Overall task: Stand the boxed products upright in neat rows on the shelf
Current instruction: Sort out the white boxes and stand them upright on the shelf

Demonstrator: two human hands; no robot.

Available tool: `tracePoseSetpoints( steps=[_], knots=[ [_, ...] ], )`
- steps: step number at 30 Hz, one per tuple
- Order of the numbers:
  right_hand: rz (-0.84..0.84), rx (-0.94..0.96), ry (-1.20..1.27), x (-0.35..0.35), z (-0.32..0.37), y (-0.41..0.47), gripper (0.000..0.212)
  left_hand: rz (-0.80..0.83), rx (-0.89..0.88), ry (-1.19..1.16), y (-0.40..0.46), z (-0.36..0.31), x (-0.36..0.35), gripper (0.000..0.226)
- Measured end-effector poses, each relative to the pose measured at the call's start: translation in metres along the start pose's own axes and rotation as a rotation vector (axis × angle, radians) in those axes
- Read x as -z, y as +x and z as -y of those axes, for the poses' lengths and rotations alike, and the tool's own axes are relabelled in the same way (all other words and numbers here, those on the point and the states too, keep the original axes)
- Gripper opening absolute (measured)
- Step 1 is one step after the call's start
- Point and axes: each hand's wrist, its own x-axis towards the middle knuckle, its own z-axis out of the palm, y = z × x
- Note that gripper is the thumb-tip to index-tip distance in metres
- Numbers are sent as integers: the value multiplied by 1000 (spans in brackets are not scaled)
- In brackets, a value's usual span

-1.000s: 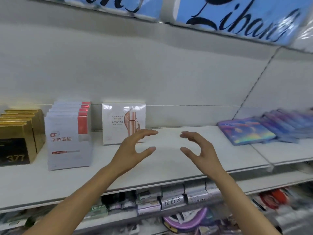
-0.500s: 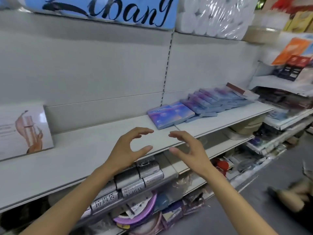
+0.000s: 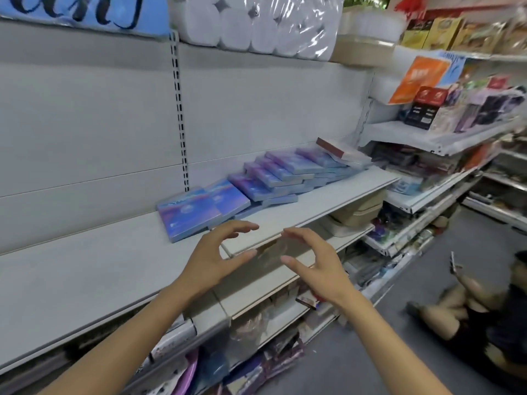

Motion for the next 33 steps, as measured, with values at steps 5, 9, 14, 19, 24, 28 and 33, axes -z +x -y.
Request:
tracePoseSetpoints(
  steps=[5, 9, 14, 19, 24, 28, 33],
  knots=[
    [-11, -27, -20, 35, -63, 33, 46, 7, 10, -35, 63, 30, -54, 37],
    [3, -69, -43, 74, -110, 67, 45, 22, 45, -86, 124, 46, -96, 36],
    [-10, -90, -75, 126, -161, 113, 45, 54, 67, -86, 200, 57, -139, 36],
    [-44, -117, -68, 167, -215, 154, 42, 49, 80, -105, 255, 72, -185, 35],
    [-145, -156, -12, 213, -283, 206, 34, 22, 99, -61, 307, 81, -237, 37],
    [-233, -193, 42, 247, -344, 260, 31, 5, 39, 122, 355, 73, -274, 39],
    [-245, -365, 166, 285, -398, 326, 21, -85, 178, 199, 428, 65, -306, 54]
  ],
)
